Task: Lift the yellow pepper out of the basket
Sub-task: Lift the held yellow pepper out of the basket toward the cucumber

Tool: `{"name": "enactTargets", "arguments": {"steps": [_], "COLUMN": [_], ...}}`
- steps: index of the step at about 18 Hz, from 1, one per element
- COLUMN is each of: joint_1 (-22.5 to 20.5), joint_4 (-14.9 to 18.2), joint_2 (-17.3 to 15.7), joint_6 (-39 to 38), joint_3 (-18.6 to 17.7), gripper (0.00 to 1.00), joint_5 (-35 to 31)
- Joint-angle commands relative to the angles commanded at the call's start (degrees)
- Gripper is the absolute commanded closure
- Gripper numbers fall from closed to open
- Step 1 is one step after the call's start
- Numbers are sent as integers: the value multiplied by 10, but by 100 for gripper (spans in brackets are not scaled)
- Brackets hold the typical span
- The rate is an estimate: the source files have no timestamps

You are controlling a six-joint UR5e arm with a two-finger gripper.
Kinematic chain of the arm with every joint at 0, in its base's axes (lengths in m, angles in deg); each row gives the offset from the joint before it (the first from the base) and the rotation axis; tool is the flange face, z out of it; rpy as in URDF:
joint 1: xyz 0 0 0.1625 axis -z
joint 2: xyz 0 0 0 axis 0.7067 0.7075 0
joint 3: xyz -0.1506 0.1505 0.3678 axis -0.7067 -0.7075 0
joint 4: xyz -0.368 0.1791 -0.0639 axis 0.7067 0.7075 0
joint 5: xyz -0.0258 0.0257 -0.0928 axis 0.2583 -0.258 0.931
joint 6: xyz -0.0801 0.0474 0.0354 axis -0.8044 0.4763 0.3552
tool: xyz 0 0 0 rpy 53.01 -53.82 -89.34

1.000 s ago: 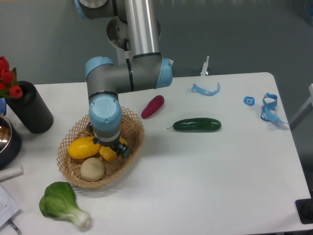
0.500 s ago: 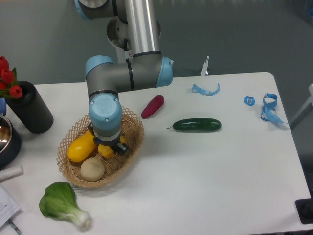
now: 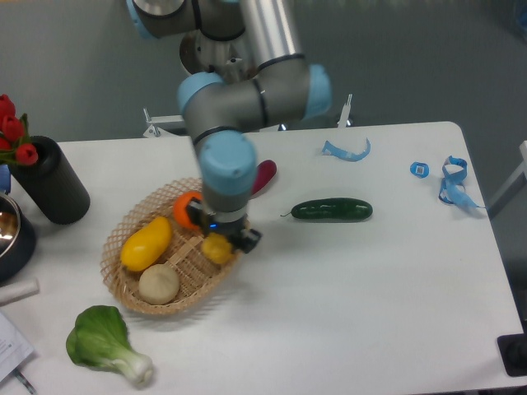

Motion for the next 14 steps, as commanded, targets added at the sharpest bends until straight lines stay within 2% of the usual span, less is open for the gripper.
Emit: {"name": "enactTargets", "arguments": {"steps": [3, 5, 7, 10, 12, 14], "joint_1": [-51, -74, -105, -142, -165, -180], "joint_4": [0, -1, -1, -5, -5, -6], "joint_2": [1, 2, 4, 13, 22, 32], "joint_6": [19, 32, 72, 114, 150, 174], "joint_3": [31, 33, 32, 38, 54, 72], "gripper": [62, 61, 53, 58, 63, 64], "joint_5": [0, -1, -2, -3, -4, -4]}}
